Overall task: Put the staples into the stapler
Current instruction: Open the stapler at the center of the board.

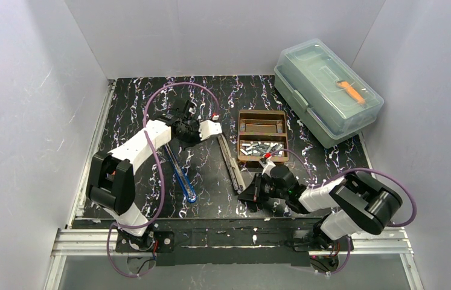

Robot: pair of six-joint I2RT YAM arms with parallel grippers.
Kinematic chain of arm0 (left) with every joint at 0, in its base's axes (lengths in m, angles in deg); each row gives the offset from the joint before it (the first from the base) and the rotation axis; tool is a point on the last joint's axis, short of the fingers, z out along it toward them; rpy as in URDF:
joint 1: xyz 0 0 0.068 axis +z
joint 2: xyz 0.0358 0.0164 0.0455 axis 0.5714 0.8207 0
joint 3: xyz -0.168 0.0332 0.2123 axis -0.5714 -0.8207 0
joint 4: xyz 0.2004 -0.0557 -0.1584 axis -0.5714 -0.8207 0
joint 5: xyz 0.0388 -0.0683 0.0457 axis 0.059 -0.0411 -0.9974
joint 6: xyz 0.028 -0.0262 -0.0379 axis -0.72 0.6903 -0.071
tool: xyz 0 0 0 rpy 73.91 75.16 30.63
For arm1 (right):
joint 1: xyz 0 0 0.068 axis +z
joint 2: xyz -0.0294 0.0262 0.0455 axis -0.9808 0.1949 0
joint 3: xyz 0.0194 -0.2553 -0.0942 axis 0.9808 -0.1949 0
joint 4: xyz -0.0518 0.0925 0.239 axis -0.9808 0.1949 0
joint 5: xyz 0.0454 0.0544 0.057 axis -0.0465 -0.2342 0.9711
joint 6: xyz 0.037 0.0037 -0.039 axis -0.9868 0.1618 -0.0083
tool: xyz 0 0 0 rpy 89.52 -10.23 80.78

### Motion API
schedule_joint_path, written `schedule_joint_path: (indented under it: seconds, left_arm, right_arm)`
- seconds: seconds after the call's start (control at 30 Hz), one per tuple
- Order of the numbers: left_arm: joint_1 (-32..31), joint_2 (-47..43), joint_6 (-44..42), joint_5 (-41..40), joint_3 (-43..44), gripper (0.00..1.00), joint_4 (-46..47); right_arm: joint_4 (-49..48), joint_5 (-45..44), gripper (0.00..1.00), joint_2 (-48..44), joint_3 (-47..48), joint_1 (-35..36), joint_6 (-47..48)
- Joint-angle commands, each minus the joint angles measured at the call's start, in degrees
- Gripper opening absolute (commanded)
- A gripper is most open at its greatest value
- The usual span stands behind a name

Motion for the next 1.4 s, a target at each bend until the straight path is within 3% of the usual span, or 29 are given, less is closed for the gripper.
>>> schedule_joint_path:
  seconds: [0.0, 0.13, 0.17, 0.3, 0.43, 0.5, 0.7, 0.9, 1.07, 1.13, 1.27, 1.37]
  left_arm:
    - [0.19, -2.15, 3.73, 2.44, 4.21, 0.00, -8.55]
    - [0.60, -1.87, 9.46, 3.63, 8.96, 0.04, -14.94]
    - [0.89, -1.83, 11.68, 4.84, 10.34, 0.10, -16.62]
    - [2.81, -3.26, 18.82, 6.12, 13.40, 0.53, -19.42]
    - [5.73, -7.44, 24.08, 7.60, 12.05, 0.72, -19.76]
    - [6.94, -9.70, 24.88, 7.61, 10.89, 0.78, -20.97]
    - [10.82, -14.20, 25.75, 7.19, 7.92, 0.81, -24.40]
    - [14.66, -14.66, 25.17, 7.55, 6.58, 0.81, -28.05]
    - [18.86, -12.84, 24.77, 7.90, 4.91, 0.81, -27.23]
    - [20.22, -12.63, 24.60, 8.06, 3.73, 0.81, -25.97]
    - [21.32, -12.90, 23.79, 8.01, 1.86, 0.81, -25.02]
    - [21.47, -13.80, 22.89, 8.17, -0.13, 0.81, -24.33]
  right_arm:
    - [2.32, 4.72, 0.01, 3.48, 2.72, 0.98, 0.96]
    - [0.58, 5.77, 0.01, 6.38, 6.31, 2.67, -1.71]
    - [0.28, 5.67, 0.01, 6.98, 7.13, 3.19, -2.38]
    - [-0.41, 4.57, 0.01, 9.81, 9.97, 4.29, -5.42]
    - [-7.27, 3.69, 0.01, 14.23, 10.81, 4.81, -11.14]
    - [-11.48, 2.77, 0.12, 17.00, 10.78, 5.42, -14.54]
    - [-13.66, -0.06, 0.44, 20.48, 11.57, 8.79, -17.68]
    - [5.82, -6.74, 0.67, 9.08, 14.66, 10.17, -9.81]
    - [21.92, -10.97, 0.77, 1.12, 17.43, 10.56, -4.83]
    - [23.89, -10.99, 0.79, -0.77, 17.38, 10.66, -4.43]
    - [27.25, -12.00, 0.79, -2.84, 17.81, 11.56, -3.78]
    - [34.29, -15.13, 0.78, -2.99, 24.48, 12.35, 0.20]
